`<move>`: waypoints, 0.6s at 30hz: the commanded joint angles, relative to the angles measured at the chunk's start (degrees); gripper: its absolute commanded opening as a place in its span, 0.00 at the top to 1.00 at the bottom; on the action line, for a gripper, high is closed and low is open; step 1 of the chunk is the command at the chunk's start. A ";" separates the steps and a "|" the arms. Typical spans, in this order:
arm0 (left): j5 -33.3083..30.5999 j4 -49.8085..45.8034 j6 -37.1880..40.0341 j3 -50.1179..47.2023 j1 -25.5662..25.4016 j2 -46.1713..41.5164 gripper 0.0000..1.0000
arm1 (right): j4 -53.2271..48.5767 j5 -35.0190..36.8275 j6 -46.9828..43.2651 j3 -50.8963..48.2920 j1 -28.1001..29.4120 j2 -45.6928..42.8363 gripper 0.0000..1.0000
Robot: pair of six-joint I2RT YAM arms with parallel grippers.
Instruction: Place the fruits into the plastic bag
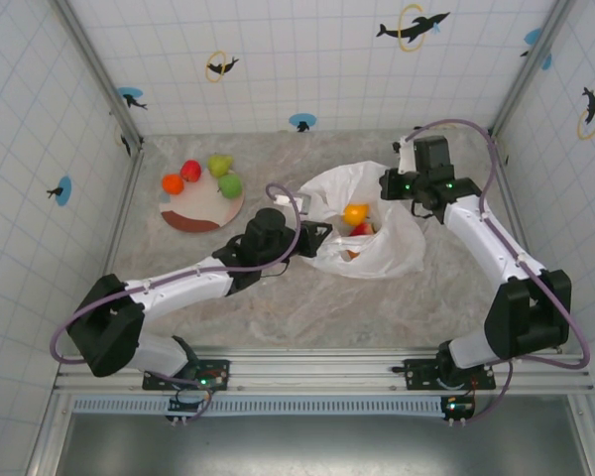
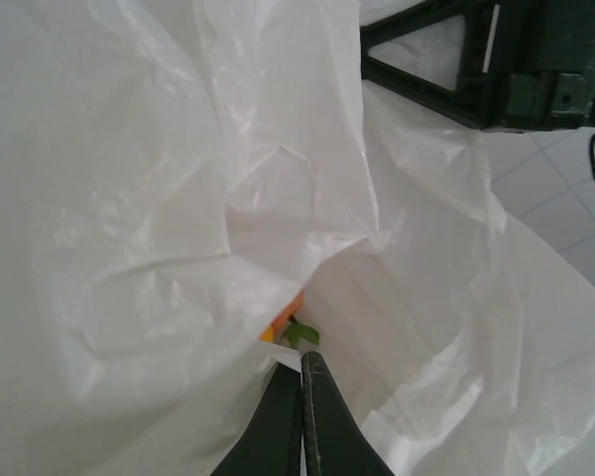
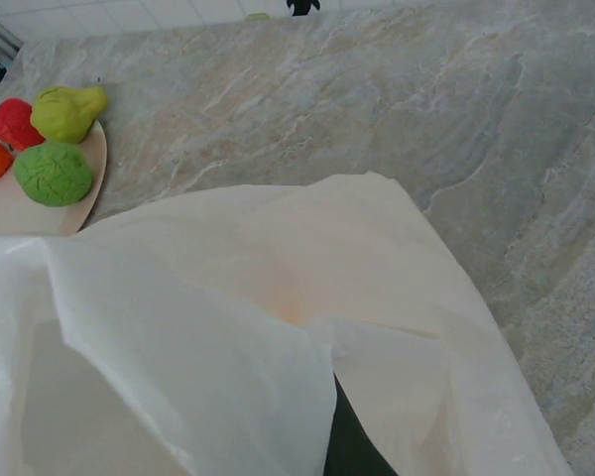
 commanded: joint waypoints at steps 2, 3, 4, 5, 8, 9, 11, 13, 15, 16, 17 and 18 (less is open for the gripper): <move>-6.87 -3.48 2.62 -2.17 0.07 -0.97 1.00 | 2.47 -2.89 0.54 -3.60 0.97 -0.39 1.00; -8.07 -4.20 2.85 -2.64 0.04 -0.97 1.00 | 3.37 -3.82 1.17 -4.17 1.41 -0.04 1.00; -9.06 -4.81 3.05 -3.19 0.04 -1.06 0.98 | 4.11 -4.53 1.68 -4.66 1.72 0.27 1.00; -10.09 -5.51 3.45 -3.60 0.12 -1.40 0.92 | 5.08 -5.37 2.16 -5.14 2.12 0.58 1.00; -13.48 -7.38 4.65 -5.00 0.13 -3.27 0.66 | 7.60 -7.15 3.67 -6.38 2.97 1.46 1.00; -14.95 -7.87 4.88 -5.68 0.13 -4.22 0.56 | 8.71 -7.83 4.42 -7.03 3.12 1.65 1.00; -17.67 -9.03 5.40 -6.98 0.13 -6.25 0.41 | 10.83 -9.18 5.82 -8.34 3.18 1.92 1.00; -19.57 -10.56 6.29 -7.98 0.27 -8.12 0.33 | 12.38 -9.24 6.75 -9.30 3.26 2.23 1.00; -20.57 -12.57 7.56 -8.62 0.61 -9.80 0.28 | 13.47 -11.53 7.63 -10.11 3.28 2.45 1.00; -21.08 -13.53 8.03 -8.65 0.87 -10.54 0.26 | 13.93 -11.82 7.90 -10.31 3.29 2.61 1.00; -21.59 -14.53 8.54 -8.85 1.12 -11.49 0.24 | 14.36 -12.16 8.09 -10.57 3.24 2.71 1.00; -21.99 -15.40 9.02 -8.94 1.50 -12.45 0.22 | 14.72 -12.44 8.40 -10.63 3.29 2.80 1.00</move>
